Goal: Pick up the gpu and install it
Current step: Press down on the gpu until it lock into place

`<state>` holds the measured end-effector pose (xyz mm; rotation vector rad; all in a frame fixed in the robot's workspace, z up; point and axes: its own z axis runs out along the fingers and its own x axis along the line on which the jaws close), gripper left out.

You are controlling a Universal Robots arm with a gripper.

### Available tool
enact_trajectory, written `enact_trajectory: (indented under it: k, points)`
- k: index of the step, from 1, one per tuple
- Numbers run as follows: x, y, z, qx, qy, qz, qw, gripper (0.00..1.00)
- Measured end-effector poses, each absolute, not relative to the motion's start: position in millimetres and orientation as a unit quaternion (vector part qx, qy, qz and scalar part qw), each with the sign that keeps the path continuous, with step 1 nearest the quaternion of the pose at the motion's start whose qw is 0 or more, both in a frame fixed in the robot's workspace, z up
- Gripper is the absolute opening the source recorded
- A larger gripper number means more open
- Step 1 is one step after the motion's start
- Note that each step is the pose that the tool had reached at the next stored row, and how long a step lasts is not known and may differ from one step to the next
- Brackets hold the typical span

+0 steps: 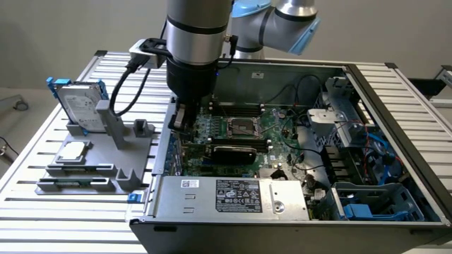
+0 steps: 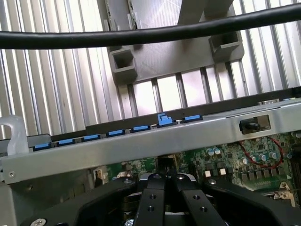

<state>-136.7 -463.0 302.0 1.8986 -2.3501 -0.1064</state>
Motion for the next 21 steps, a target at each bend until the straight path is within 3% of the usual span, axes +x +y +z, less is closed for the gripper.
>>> enact_trajectory:
  k: [21]
  points:
    - [-137.0, -463.0, 301.0, 0.575, -0.815, -0.041, 0.059, 0.11]
